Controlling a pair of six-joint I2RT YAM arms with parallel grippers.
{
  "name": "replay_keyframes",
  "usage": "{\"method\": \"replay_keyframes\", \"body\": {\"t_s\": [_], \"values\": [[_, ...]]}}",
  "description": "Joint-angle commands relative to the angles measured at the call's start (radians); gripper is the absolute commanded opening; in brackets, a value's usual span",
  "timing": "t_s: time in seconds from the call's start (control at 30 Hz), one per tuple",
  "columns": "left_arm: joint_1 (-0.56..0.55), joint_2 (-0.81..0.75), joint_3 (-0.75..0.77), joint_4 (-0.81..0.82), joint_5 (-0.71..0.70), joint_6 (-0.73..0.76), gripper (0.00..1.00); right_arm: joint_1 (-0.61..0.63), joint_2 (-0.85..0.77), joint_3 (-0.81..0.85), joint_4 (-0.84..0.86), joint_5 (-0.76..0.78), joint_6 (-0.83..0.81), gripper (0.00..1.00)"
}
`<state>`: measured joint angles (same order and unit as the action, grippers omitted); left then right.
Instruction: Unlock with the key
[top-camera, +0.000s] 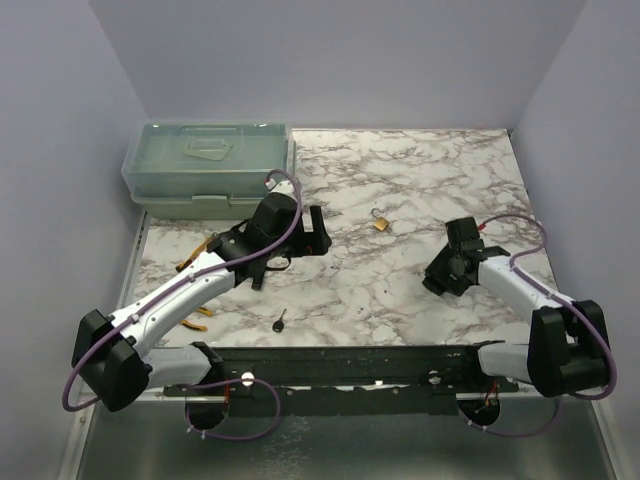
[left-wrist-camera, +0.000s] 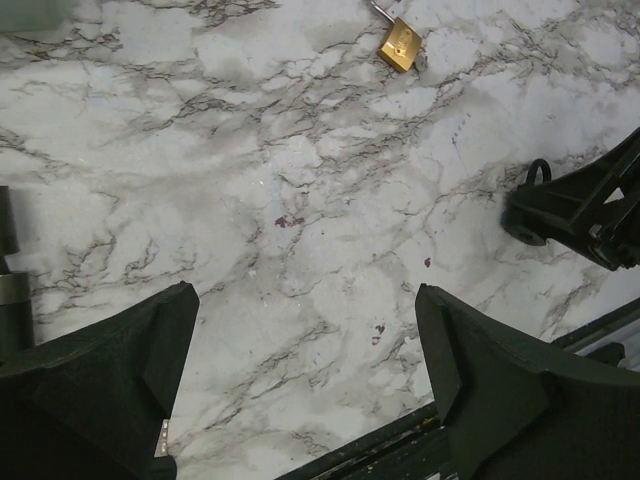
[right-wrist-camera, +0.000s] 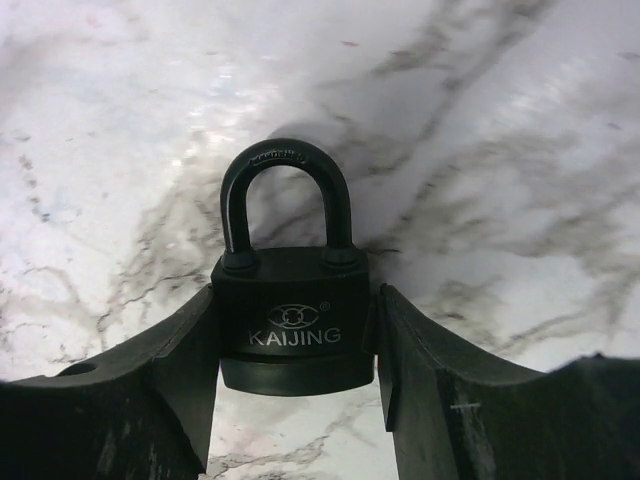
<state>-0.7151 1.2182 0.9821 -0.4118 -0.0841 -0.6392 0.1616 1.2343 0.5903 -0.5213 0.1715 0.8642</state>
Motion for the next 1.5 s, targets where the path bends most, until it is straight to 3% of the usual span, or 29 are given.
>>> {"method": "replay_keyframes", "body": {"t_s": [0.0,0.33,0.6,0.7,0.87,1.03,1.47], "values": [[0.019,-0.055,0.042,-0.095,-0.077,0.080,0.98,0.066,0.085,0.103,0.100,-0.132,-0.125,0.17],[0.043,-0.168,0.025,-0.218,-0.239,0.257,0.99,0.251,0.249,0.312,0.039,-0.165,-0.244,0.21],[0.056,-0.169,-0.071,-0.182,-0.261,0.263,0.99,0.283,0.305,0.361,0.010,-0.165,-0.257,0.64],[0.061,-0.163,-0.071,-0.174,-0.258,0.268,0.99,0.283,0.309,0.365,0.012,-0.196,-0.259,0.71],[0.074,-0.170,-0.075,-0.165,-0.256,0.269,0.99,0.282,0.319,0.386,-0.013,-0.179,-0.268,0.76],[0.084,-0.181,-0.083,-0.155,-0.248,0.269,0.99,0.282,0.330,0.440,-0.109,-0.041,-0.312,0.84],[0.123,-0.155,-0.083,-0.142,-0.168,0.261,0.99,0.382,0.424,0.472,-0.098,-0.128,-0.277,0.85]]}}
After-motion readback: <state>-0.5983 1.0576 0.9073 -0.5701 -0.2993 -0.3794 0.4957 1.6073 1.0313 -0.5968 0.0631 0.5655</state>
